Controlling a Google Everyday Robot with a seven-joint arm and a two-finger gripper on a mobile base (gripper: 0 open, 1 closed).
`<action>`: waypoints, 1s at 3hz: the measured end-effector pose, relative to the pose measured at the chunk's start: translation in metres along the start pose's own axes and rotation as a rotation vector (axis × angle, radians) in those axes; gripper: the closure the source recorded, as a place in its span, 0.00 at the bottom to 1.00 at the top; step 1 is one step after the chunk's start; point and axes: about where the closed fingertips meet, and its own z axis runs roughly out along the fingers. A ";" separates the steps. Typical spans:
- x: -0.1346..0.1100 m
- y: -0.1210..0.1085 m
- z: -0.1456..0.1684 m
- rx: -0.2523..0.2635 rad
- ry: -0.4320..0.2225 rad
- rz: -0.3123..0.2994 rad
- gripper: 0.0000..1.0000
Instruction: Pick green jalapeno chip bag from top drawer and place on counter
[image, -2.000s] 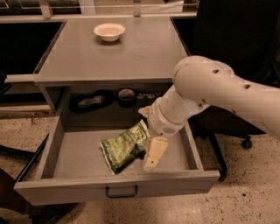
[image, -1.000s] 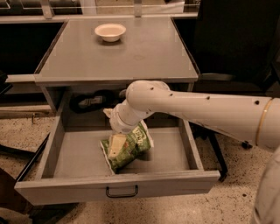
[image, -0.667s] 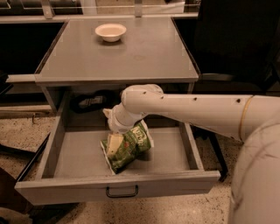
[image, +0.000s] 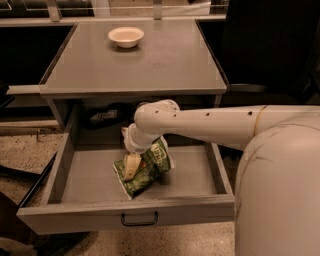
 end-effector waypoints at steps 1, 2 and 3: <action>0.000 -0.001 0.000 0.000 0.003 0.001 0.00; 0.033 0.018 -0.025 -0.017 0.053 0.002 0.00; 0.073 0.023 -0.076 0.026 0.155 0.059 0.00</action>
Offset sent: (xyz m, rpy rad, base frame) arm -0.0368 -0.1134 0.0078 -0.1316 0.0177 -0.0286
